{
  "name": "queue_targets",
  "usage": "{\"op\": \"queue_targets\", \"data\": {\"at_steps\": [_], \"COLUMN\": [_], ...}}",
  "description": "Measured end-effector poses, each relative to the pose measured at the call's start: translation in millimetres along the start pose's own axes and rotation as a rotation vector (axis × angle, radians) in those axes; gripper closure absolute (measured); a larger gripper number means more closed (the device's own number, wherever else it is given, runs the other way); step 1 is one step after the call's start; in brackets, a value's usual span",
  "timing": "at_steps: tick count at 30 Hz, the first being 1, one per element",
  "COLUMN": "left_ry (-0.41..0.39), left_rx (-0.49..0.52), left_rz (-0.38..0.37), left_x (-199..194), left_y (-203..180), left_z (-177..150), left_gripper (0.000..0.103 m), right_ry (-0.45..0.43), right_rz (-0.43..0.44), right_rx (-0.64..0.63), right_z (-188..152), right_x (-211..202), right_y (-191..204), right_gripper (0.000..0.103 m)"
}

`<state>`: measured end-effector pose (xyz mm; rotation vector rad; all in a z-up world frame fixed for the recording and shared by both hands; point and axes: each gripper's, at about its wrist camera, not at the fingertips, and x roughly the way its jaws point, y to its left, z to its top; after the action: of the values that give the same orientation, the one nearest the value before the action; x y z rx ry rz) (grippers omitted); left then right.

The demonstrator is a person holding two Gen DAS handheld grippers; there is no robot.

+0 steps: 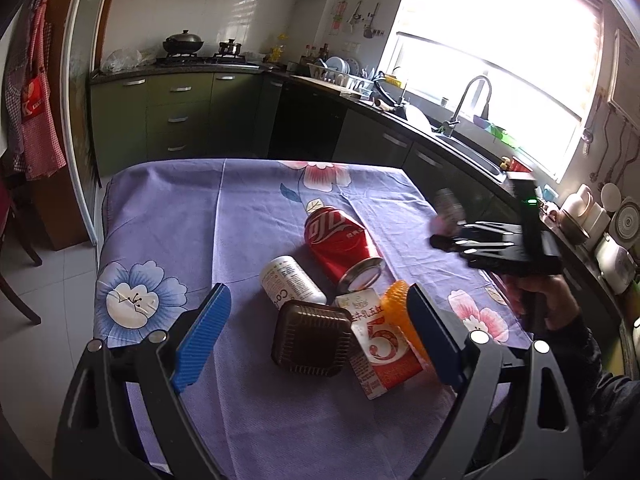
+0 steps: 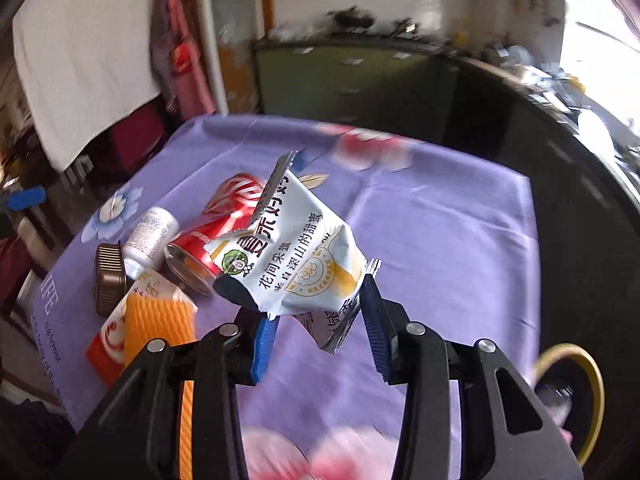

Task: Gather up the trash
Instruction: 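Carry the snack bag over the bin and open the right gripper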

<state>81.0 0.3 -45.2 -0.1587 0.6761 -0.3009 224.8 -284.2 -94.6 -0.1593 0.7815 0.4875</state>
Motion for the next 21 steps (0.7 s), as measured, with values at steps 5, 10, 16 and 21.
{"op": "queue_targets", "data": {"at_steps": [5, 10, 16, 21], "left_ry": [-0.008, -0.003, 0.012, 0.022], "left_rx": [0.017, 0.029, 0.054, 0.089], "left_rz": [-0.006, -0.014, -0.022, -0.008], "left_x": [-5, -3, 3, 4], "left_y": [-9, -18, -30, -40], "left_z": [-2, -2, 0, -2], "left_gripper": [0.017, 0.016, 0.016, 0.016], "right_ry": [0.000, 0.058, 0.132, 0.092], "right_rz": [-0.191, -0.381, -0.540, -0.512], "right_rx": [0.141, 0.246, 0.315, 0.384], "right_z": [-32, -68, -95, -107], "right_x": [-49, -67, -55, -70], "right_y": [-67, -137, -189, -187], "right_gripper": [0.062, 0.062, 0.031, 0.031]}}
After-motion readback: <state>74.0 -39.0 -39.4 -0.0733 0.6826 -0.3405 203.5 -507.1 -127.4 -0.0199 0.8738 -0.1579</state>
